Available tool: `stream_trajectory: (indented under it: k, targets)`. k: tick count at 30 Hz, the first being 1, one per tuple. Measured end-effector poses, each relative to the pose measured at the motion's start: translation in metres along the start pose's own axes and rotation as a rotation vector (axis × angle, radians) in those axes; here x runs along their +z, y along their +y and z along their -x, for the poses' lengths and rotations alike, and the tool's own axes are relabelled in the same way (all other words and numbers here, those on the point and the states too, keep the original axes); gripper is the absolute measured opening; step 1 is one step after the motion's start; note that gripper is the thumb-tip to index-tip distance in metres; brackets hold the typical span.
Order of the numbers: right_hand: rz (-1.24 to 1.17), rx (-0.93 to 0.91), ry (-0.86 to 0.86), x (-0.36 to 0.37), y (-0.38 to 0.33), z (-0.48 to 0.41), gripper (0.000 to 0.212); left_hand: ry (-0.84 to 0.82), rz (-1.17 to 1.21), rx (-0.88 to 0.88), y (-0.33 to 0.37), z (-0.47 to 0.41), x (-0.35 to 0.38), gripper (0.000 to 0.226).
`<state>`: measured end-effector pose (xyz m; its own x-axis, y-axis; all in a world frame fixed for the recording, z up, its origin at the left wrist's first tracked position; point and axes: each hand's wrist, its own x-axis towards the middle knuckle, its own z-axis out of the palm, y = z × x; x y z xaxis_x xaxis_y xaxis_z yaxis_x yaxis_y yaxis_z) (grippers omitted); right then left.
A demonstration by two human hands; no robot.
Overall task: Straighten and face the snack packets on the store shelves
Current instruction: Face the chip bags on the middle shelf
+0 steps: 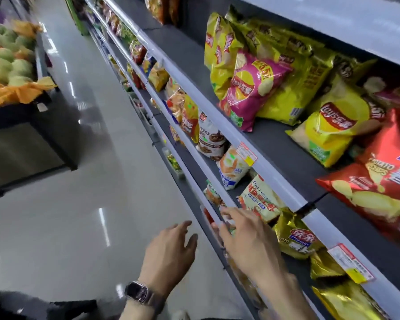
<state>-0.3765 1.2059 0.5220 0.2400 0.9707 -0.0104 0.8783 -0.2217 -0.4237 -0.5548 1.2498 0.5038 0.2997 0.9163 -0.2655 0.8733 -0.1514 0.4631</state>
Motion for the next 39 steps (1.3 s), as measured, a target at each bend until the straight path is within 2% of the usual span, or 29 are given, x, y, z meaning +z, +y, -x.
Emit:
stream_trajectory:
  k: [7,9,12,17,20,25,28,31,33,39]
  targets:
    - [-0.161,0.074,0.318,-0.065,-0.007,-0.058,0.024,0.145,0.047,0.278,0.046,-0.117,-0.067,0.036]
    - [-0.239,0.105,0.434,-0.077,-0.001,-0.076,0.022,0.205,0.055,0.343,0.065,-0.148,-0.084,0.041]
    - [-0.291,0.199,0.642,-0.091,0.015,-0.103,0.034,0.258,0.143,0.446,0.094,-0.186,-0.105,0.054]
    - [-0.369,0.308,0.847,-0.099,0.042,-0.137,0.036,0.234,0.274,0.556,0.127,-0.25,-0.118,0.087]
    - [-0.348,0.36,0.933,-0.1,0.054,-0.147,0.047,0.188,0.344,0.559,0.135,-0.287,-0.118,0.099]
    - [-0.27,0.457,1.146,-0.086,0.057,-0.158,0.058,-0.027,0.56,0.535,0.133,-0.323,-0.12,0.106]
    - [-0.297,0.588,1.183,-0.073,0.052,-0.165,0.067,-0.191,0.637,0.6,0.13,-0.342,-0.122,0.099]
    - [-0.411,0.692,1.091,-0.071,0.051,-0.172,0.098,-0.307,0.641,0.671,0.127,-0.359,-0.128,0.091]
    - [-0.452,0.735,1.033,-0.074,0.051,-0.178,0.108,-0.369,0.634,0.713,0.125,-0.369,-0.13,0.09]
    - [-0.458,0.775,1.073,-0.075,0.054,-0.183,0.091,-0.437,0.59,0.82,0.128,-0.385,-0.127,0.104]
